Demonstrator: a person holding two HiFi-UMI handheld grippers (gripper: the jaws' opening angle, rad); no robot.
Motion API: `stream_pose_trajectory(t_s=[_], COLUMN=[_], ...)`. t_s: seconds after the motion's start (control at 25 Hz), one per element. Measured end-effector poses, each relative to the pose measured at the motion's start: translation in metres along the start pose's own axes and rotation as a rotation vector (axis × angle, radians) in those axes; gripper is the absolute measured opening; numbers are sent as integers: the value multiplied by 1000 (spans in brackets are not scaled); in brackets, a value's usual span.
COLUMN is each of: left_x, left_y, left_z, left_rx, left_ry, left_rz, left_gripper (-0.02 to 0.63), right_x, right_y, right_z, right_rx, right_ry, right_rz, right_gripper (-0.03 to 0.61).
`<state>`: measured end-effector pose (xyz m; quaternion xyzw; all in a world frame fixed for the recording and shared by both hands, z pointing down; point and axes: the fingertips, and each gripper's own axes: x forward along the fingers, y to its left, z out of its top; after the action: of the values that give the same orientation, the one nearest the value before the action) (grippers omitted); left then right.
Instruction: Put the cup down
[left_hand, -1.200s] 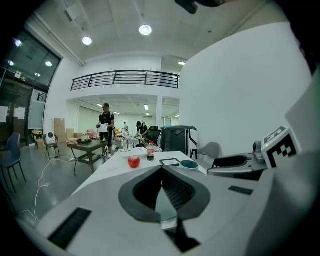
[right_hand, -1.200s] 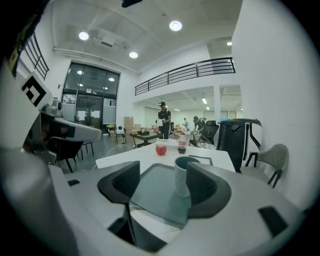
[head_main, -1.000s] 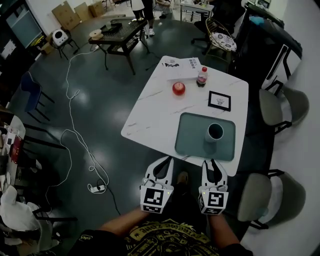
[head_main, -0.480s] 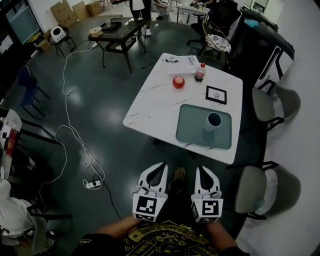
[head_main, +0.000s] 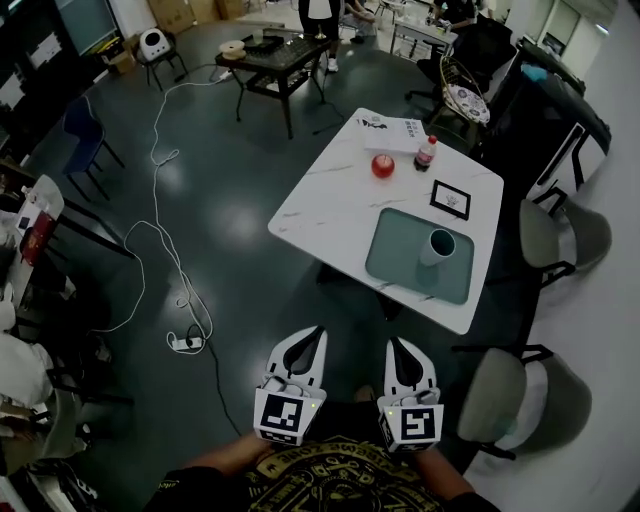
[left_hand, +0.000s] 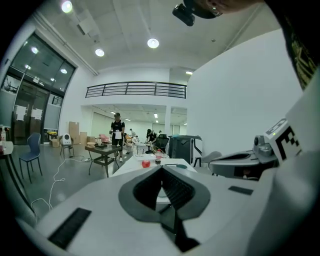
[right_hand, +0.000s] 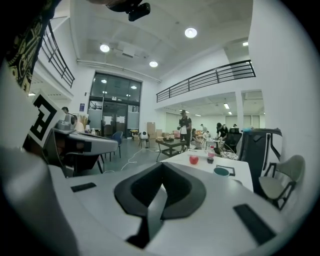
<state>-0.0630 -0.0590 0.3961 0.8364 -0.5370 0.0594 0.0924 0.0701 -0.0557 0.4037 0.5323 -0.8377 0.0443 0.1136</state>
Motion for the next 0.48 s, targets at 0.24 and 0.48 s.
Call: stream_pose_trajectory(t_s=[0.24,0.48], left_x=[-11,-20], left_y=[-39,-86], left_z=[2,-4], left_rx=[-20,-24], left_ry=[-18,-44], left_rz=[59,131], left_gripper=[10,11], right_x=[-20,-56], right_y=[-1,-27], right_z=[14,-1], right_rx=[-67,-76], right_ry=[-27,-28], right_rz=[146,233], right_gripper=[6,6])
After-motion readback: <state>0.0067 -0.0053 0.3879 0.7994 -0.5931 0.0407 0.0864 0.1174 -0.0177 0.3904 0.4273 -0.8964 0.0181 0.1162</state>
